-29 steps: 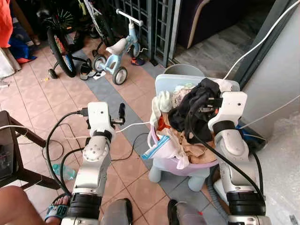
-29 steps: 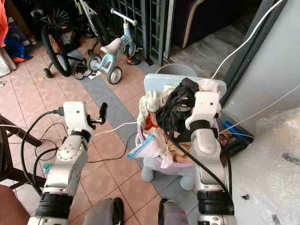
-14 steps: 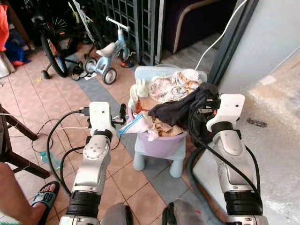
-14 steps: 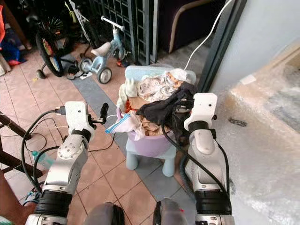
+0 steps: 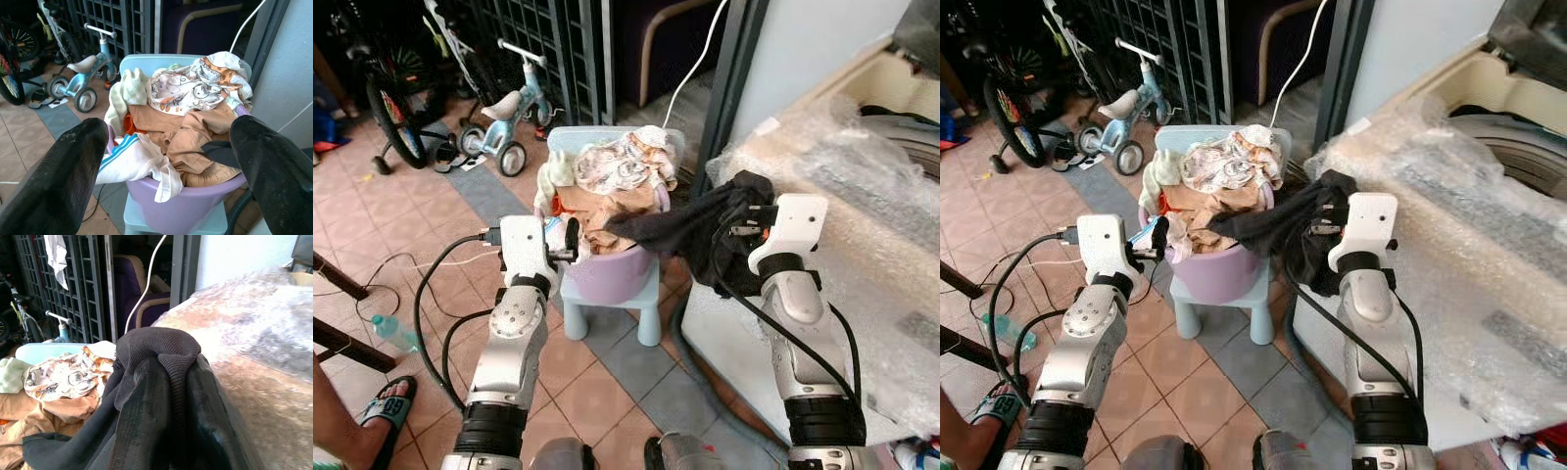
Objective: Clothes washing
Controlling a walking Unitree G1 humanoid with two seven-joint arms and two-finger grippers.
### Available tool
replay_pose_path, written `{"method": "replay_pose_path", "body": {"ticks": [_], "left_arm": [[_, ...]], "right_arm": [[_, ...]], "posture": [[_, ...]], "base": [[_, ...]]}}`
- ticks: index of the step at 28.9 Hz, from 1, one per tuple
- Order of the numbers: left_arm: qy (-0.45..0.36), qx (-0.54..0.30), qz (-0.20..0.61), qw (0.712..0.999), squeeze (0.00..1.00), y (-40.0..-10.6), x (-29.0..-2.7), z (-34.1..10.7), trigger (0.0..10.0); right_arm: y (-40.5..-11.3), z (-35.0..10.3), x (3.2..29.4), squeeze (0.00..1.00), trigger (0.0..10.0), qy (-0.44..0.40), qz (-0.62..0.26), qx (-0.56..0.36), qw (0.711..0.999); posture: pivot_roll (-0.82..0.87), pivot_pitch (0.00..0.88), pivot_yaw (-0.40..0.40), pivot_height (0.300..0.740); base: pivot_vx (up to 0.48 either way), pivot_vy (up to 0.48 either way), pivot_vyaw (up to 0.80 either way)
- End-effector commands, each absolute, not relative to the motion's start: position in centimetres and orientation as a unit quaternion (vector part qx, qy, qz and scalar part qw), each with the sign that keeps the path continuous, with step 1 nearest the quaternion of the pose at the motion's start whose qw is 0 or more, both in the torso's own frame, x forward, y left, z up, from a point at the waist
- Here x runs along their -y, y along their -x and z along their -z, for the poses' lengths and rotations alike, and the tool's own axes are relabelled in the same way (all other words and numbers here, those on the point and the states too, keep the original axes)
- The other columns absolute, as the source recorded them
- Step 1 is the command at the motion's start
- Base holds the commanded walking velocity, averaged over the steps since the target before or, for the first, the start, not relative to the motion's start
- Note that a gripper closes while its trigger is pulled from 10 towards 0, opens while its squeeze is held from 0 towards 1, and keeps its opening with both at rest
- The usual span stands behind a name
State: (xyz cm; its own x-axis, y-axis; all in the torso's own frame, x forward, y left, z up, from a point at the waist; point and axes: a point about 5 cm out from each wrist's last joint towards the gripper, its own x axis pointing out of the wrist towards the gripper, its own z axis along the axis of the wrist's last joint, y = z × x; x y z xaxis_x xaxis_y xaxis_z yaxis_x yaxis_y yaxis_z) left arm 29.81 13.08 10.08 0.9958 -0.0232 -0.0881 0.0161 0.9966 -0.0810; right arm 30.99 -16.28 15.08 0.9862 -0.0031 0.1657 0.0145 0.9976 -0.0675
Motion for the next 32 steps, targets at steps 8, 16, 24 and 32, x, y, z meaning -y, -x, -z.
{"method": "replay_pose_path", "body": {"ticks": [8, 16, 24, 32], "left_arm": [[0.047, -0.021, 0.036, 0.998, 0.00, -29.8, -12.4, -10.9, 10.0], [0.042, -0.025, 0.036, 0.998, 0.00, -29.7, -12.7, -10.7, 10.0], [0.045, -0.021, 0.047, 0.998, 0.00, -29.5, -12.5, -10.7, 10.0], [0.035, -0.024, 0.041, 0.998, 0.00, -29.4, -13.1, -10.4, 10.0]], "right_arm": [[-33.0, -19.4, 19.7, 0.00, 10.0, 0.053, 0.091, 0.157, 0.982], [-34.1, -21.1, 21.5, 0.00, 10.0, 0.058, 0.117, 0.177, 0.975], [-34.6, -21.3, 20.9, 0.00, 10.0, 0.058, 0.100, 0.182, 0.977], [-34.8, -20.9, 20.6, 0.00, 10.0, 0.066, 0.079, 0.177, 0.979]], "posture": [[-0.05, 0.074, 0.065, 0.740], [-0.04, 0.077, 0.064, 0.740], [-0.04, 0.077, 0.063, 0.740], [-0.05, 0.077, 0.060, 0.740]], "base": [[0.000, 0.000, -0.80], [0.000, 0.000, -0.80], [0.405, 0.000, -0.61], [0.444, 0.000, -0.24]]}}
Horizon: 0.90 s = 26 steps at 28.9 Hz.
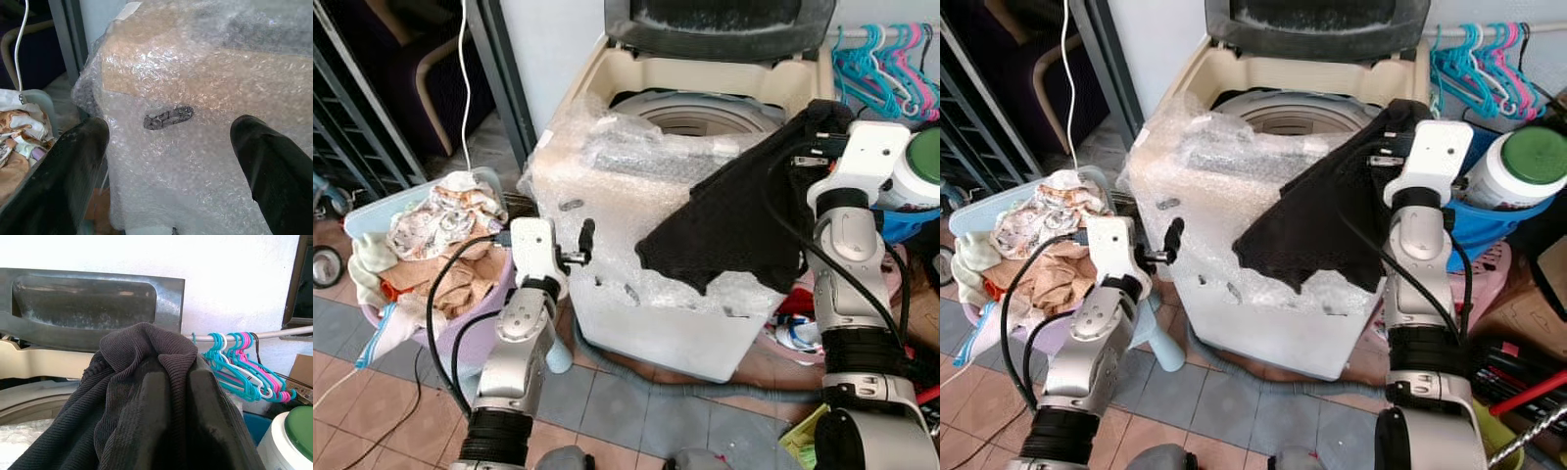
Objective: Clothes washing
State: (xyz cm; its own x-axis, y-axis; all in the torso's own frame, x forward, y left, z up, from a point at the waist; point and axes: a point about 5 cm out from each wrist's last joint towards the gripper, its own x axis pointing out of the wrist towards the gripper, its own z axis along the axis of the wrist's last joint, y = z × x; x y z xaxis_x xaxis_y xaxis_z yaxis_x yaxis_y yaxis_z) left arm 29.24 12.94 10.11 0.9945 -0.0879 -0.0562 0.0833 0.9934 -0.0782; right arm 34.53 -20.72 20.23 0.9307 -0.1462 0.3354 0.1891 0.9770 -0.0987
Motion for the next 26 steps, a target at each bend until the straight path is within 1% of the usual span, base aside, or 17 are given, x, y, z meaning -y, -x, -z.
{"method": "replay_pose_path", "body": {"ticks": [1, 6, 11, 12, 13, 15, 17, 19, 23, 25, 26], "left_arm": [[0.038, -0.024, 0.039, 0.998, 0.00, -29.4, -13.1, -10.4, 10.0], [0.043, -0.025, 0.036, 0.998, 0.00, -29.4, -13.0, -10.4, 10.0], [0.043, -0.032, 0.036, 0.998, 0.00, -29.2, -12.8, -10.3, 10.0], [0.046, -0.034, 0.034, 0.998, 0.00, -29.1, -12.8, -10.2, 10.0], [0.046, -0.034, 0.034, 0.998, 0.00, -29.1, -12.8, -10.2, 10.0], [0.042, -0.037, 0.033, 0.998, 0.00, -29.0, -12.8, -10.2, 10.0], [0.040, -0.038, 0.034, 0.998, 0.00, -29.0, -12.8, -10.2, 10.0], [0.040, -0.038, 0.034, 0.998, 0.00, -29.0, -12.7, -10.2, 10.0], [0.040, -0.038, 0.031, 0.998, 0.00, -29.0, -12.7, -10.2, 10.0], [0.040, -0.039, 0.028, 0.998, 0.00, -28.9, -12.6, -10.2, 10.0], [0.040, -0.039, 0.028, 0.998, 0.00, -28.9, -12.6, -10.2, 10.0]], "right_arm": [[-34.8, -21.0, 20.5, 0.00, 10.0, 0.067, 0.075, 0.178, 0.979], [-34.9, -21.1, 20.3, 0.00, 10.0, 0.070, 0.065, 0.180, 0.979], [-35.4, -21.5, 20.3, 0.00, 10.0, 0.068, 0.048, 0.181, 0.980], [-35.7, -21.9, 20.2, 0.00, 10.0, 0.073, 0.030, 0.183, 0.980], [-35.7, -21.9, 20.2, 0.00, 10.0, 0.073, 0.030, 0.183, 0.980], [-36.5, -23.0, 19.8, 0.00, 10.0, 0.080, -0.005, 0.186, 0.979], [-36.7, -23.3, 19.7, 0.00, 10.0, 0.082, -0.014, 0.187, 0.979], [-37.4, -24.7, 18.9, 0.00, 10.0, 0.098, -0.048, 0.201, 0.974], [-38.2, -26.4, 18.1, 0.00, 10.0, 0.106, -0.073, 0.214, 0.968], [-38.9, -28.5, 16.9, 0.00, 10.0, 0.118, -0.100, 0.237, 0.959], [-38.9, -28.5, 16.9, 0.00, 10.0, 0.118, -0.100, 0.237, 0.959]], "posture": [[-0.05, 0.077, 0.060, 0.740], [-0.05, 0.076, 0.058, 0.740], [-0.04, 0.076, 0.058, 0.740], [-0.04, 0.076, 0.059, 0.740], [-0.04, 0.076, 0.059, 0.740], [-0.04, 0.077, 0.062, 0.740], [-0.04, 0.077, 0.062, 0.740], [-0.04, 0.077, 0.061, 0.740], [-0.04, 0.074, 0.057, 0.740], [-0.03, 0.072, 0.053, 0.740], [-0.03, 0.072, 0.053, 0.740]], "base": [[0.442, 0.000, 0.00], [0.433, 0.000, 0.00], [0.281, 0.390, 0.00], [0.000, 0.424, 0.00], [0.000, 0.424, 0.00], [0.000, 0.000, 0.00], [0.000, 0.000, 0.00], [0.000, 0.000, 0.00], [0.000, 0.000, 0.00], [0.000, 0.000, 0.00], [0.000, 0.000, 0.00]]}}
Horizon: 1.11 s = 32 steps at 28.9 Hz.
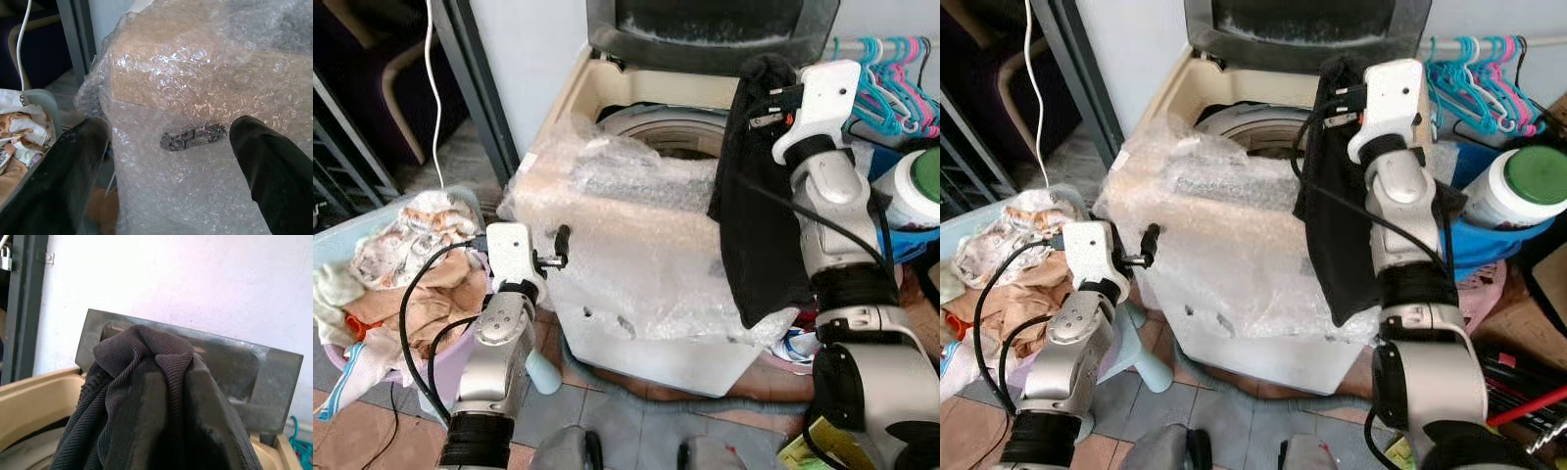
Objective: Clothes washing
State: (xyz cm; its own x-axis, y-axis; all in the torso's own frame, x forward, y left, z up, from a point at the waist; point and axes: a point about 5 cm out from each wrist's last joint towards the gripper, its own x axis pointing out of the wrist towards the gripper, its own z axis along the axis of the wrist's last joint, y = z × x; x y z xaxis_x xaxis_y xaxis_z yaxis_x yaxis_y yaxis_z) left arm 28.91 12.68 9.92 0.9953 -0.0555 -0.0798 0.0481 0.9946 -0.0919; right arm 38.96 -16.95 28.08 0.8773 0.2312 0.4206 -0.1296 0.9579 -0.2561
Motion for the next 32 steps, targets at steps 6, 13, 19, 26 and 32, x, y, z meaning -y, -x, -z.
{"method": "replay_pose_path", "body": {"ticks": [6, 13, 19, 26, 32], "left_arm": [[0.034, -0.038, 0.022, 0.998, 0.00, -28.6, -12.6, -10.2, 10.0], [0.034, -0.039, 0.017, 0.999, 0.00, -28.5, -12.5, -10.1, 10.0], [0.035, -0.047, 0.018, 0.998, 0.00, -28.5, -12.3, -9.8, 10.0], [0.031, -0.045, 0.019, 0.998, 0.00, -28.5, -12.4, -9.9, 10.0], [0.044, -0.049, 0.009, 0.998, 0.00, -28.5, -12.4, -9.7, 10.0]], "right_arm": [[-39.4, -36.8, 17.0, 0.00, 10.0, 0.097, -0.042, 0.350, 0.931], [-40.3, -33.9, 17.3, 0.00, 10.0, 0.104, -0.053, 0.301, 0.947], [-41.6, -25.8, 17.6, 0.00, 10.0, 0.056, -0.058, 0.106, 0.991], [-41.2, -23.6, 18.9, 1.00, 10.0, -0.002, -0.041, 0.080, 0.996], [-39.2, -23.0, 18.3, 1.00, 10.0, 0.071, -0.094, 0.134, 0.984]], "posture": [[-0.01, 0.072, 0.042, 0.740], [-0.02, 0.077, 0.027, 0.740], [-0.02, 0.080, 0.028, 0.740], [-0.03, 0.078, 0.032, 0.740], [-0.04, 0.070, 0.031, 0.740]], "base": [[0.000, 0.000, 0.27], [0.000, 0.000, 0.00], [0.000, 0.000, 0.00], [0.000, 0.000, 0.00], [0.000, 0.000, 0.00]]}}
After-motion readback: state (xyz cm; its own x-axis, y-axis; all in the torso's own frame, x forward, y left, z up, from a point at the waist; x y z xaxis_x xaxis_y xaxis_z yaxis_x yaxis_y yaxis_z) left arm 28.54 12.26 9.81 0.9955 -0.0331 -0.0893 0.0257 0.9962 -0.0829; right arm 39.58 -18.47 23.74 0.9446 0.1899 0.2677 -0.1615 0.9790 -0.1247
